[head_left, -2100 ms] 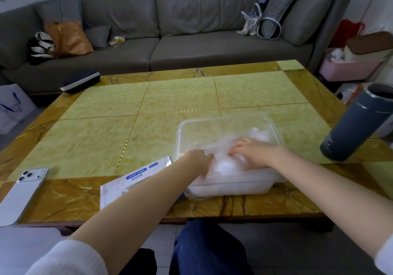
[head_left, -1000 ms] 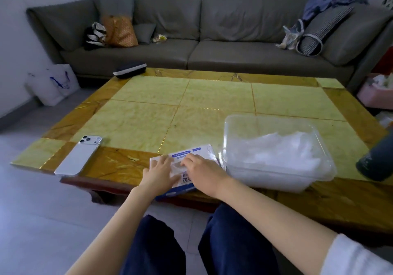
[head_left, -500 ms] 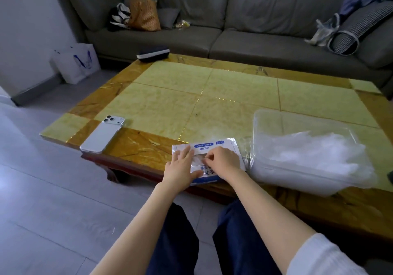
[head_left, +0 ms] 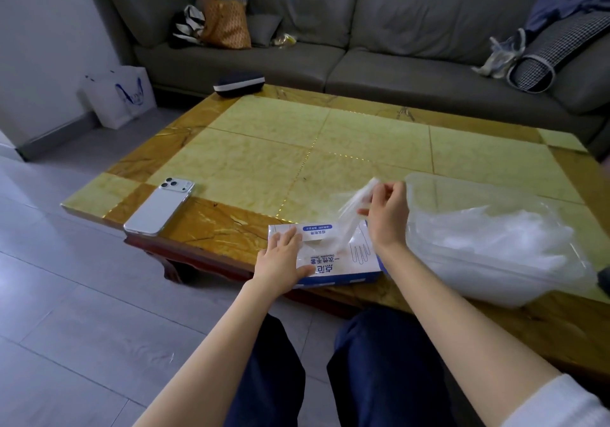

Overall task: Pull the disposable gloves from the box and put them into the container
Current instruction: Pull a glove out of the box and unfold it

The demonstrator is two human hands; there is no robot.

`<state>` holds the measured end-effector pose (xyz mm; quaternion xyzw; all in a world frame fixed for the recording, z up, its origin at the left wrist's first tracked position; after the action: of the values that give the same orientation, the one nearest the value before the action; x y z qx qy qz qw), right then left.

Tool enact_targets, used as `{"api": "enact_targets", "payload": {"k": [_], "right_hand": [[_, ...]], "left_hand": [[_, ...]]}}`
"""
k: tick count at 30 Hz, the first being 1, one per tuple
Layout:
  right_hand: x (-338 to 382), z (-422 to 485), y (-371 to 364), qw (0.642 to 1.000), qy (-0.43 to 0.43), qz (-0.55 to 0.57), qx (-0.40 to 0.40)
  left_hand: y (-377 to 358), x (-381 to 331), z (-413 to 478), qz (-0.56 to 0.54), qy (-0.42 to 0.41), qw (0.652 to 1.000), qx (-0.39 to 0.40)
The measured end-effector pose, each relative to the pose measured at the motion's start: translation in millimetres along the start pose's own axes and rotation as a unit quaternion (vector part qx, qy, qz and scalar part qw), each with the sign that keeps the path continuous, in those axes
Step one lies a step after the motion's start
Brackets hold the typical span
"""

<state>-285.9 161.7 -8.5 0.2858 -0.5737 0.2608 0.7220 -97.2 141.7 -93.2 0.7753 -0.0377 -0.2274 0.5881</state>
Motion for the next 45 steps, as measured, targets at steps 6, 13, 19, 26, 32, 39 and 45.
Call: {"api": "enact_targets", "payload": {"k": [6,13,19,26,32,39,45], "right_hand": [[76,7,11,0.986,0.163,0.028,-0.007],[95,-6,22,0.955,0.276,-0.098,0.054],[91,-32,8,0.933,0.288,-0.159,0.147],[67,-19,18,0.958,0.112,-0.143,0.223],[22,-26,11,0.918,-0.094,-0.101,0.373],[24,-12,16,0.945,-0.103,0.025,0.309],[32,5,32,0.975,0.01,-0.047,0.218]], "left_hand": [[0,-1,-3,-0.014,-0.005,1.0,-0.002],[37,-16,-15,-0.214,-0.016,0.971,-0.107],[86,-74,-24,-0.287,-0.1,0.933,-0.192],[114,-84,-24,-0.43,-0.074,0.885,-0.161],[119,-85,-25,-0.539,-0.085,0.835,-0.067],[111,-60,-19,-0.522,-0.065,0.848,-0.062],[93,-21,-6,-0.368,0.049,0.923,-0.103]]}}
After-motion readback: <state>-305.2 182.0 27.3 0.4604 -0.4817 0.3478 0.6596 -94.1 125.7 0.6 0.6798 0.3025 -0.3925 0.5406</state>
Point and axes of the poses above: each hand's wrist, its own z-axis towards the middle knuckle, its own y-axis out of the back of the hand, x = y × z, the point moved 7 cm from there along z, towards the middle knuckle, and after that the axes turned 3 degrees about -x, right-handed, at the moved point
